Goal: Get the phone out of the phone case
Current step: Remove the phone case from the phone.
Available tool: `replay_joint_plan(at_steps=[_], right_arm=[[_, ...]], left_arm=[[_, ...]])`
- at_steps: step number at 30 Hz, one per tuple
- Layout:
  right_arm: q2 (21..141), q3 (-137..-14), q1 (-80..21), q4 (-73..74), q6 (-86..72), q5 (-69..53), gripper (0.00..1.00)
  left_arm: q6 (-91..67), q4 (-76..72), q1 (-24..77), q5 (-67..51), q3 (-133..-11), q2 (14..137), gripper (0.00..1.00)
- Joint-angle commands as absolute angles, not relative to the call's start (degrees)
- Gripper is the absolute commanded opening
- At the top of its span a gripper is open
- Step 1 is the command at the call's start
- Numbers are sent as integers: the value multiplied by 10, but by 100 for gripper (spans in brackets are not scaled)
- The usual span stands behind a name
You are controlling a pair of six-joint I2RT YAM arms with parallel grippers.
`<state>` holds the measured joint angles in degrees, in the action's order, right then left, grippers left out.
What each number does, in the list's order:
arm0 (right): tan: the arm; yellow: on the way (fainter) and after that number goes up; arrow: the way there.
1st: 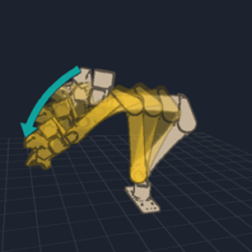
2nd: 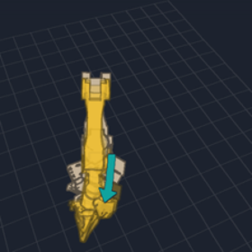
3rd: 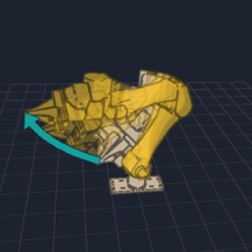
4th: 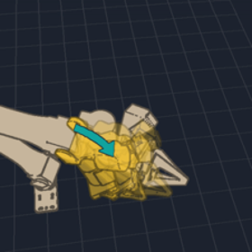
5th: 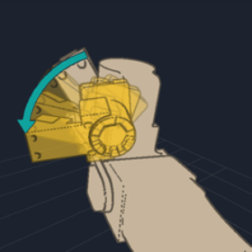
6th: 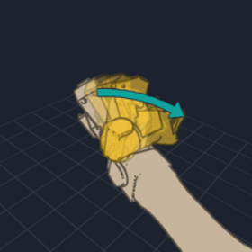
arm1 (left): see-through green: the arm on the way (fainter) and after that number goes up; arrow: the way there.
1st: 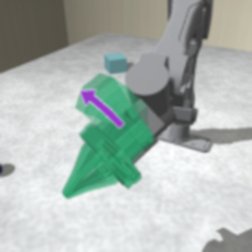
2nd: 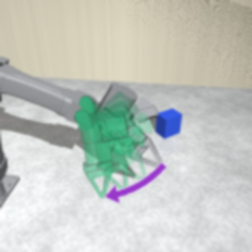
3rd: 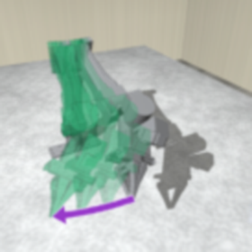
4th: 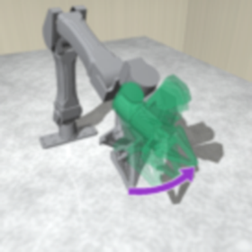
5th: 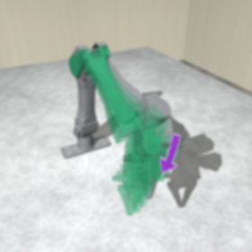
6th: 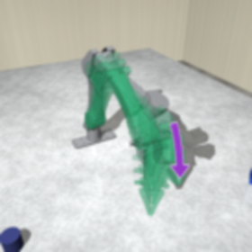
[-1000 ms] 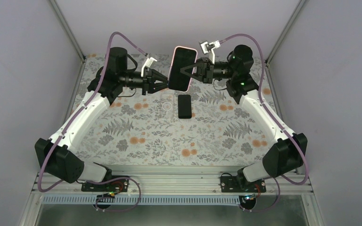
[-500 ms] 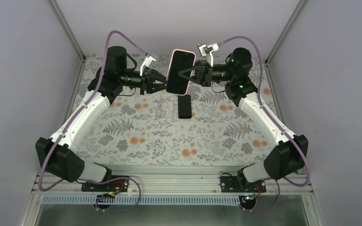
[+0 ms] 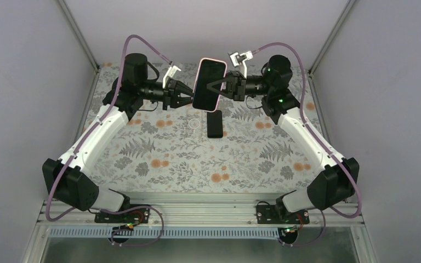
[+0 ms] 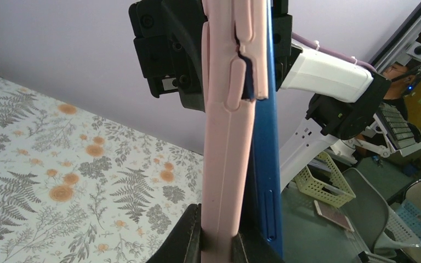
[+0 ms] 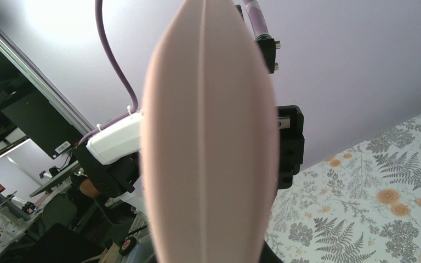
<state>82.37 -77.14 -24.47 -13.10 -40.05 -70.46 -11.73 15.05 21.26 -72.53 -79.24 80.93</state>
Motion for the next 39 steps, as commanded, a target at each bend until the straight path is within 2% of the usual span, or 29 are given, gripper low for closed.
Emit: replay_joint_plan(at_steps=[1,3,8,18,24,30,34,39], right_arm=[[821,-790,-286,-84,-370,-823,13],[821,-797,-276,-79,-369,-820,20],[824,-813,-248,-59,-365,-809,30],[823,-832,-197,-26,-357,-793,32],[828,-834,-185,-24,-363,-785,25],[833,-824,-185,-23,-371,-778,4],[835,-790,-188,-77,-417,-795,4],[836,-777,-212,-70,-397,-809,4]], left_arm=[[-122,96,217,-690,-795,804,2],[-122,96,217,-695,-790,801,2],[-115,107,216,-698,-782,798,2],[-62,156,215,-681,-770,790,2],[-33,186,216,-669,-771,794,2],[-14,196,217,-652,-772,797,2],[-31,169,218,-655,-777,800,4],[-45,160,224,-664,-808,817,14]])
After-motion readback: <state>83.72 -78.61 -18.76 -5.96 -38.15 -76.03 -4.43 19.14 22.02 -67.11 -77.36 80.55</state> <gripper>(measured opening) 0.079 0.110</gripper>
